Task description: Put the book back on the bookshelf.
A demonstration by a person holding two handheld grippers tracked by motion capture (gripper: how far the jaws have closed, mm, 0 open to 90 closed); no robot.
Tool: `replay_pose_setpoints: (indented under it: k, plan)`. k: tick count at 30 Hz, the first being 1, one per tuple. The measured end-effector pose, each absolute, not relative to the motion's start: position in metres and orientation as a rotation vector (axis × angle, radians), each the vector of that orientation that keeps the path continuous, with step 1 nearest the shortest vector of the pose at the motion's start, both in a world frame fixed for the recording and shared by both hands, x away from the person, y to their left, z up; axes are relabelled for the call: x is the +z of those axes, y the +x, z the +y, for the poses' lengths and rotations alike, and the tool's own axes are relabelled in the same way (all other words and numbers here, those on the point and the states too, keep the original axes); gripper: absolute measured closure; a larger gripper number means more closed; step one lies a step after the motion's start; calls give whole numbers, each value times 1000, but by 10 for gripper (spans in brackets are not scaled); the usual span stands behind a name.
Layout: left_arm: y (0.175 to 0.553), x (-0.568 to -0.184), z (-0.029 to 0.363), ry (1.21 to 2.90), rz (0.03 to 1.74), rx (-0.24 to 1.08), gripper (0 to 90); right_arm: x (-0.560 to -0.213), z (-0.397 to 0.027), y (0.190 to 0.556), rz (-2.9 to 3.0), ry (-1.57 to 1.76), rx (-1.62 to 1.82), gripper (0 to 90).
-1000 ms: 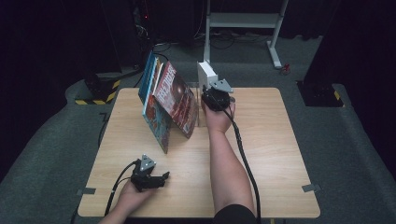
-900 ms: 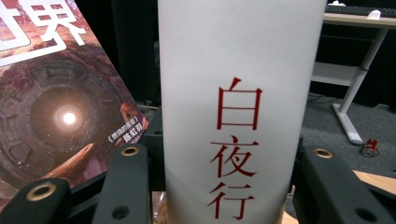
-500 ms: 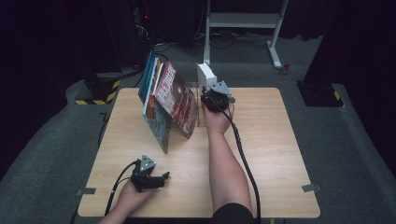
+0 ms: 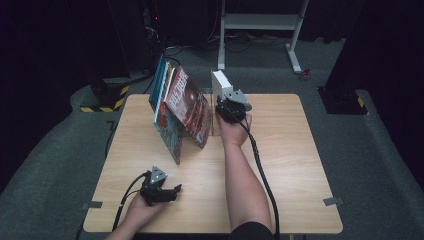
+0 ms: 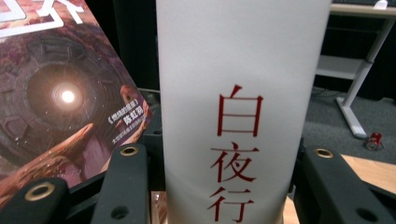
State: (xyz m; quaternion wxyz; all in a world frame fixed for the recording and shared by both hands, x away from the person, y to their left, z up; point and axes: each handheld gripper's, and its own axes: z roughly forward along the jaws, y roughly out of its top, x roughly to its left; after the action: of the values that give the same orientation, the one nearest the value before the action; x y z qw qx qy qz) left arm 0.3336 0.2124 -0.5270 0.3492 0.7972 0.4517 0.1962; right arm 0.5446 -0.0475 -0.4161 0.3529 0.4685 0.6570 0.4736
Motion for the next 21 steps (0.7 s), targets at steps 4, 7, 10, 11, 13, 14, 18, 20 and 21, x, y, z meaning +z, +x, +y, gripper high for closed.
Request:
replay_pose_setpoints:
  k: [4,7,10,11,13,14,18,20,21]
  plan:
    - [333,-527,212,2067,1172,509,205,-417,-50,541,1711,1233,1218,535]
    - [333,-527,212,2068,1172,511,205,-418,-53,537,1707,1253,1217,534]
    - [333,-527,212,2070,1170,516,205,-419,-53,533,1716,1258,1211,533]
    - [333,-527,212,2070,1170,516,205,-419,-53,532,1721,1263,1206,532]
    - [333,-527,212,2068,1170,516,206,-420,-54,529,1729,1274,1195,531]
    - [333,-527,212,2070,1172,515,206,-420,-55,527,1736,1271,1187,531]
    - [334,-527,212,2071,1163,515,207,-421,-57,522,1755,1274,1175,524]
    - [334,-527,212,2070,1163,515,207,-421,-57,520,1767,1264,1159,523]
    - [334,-527,212,2073,1162,518,207,-421,-56,519,1773,1261,1155,523]
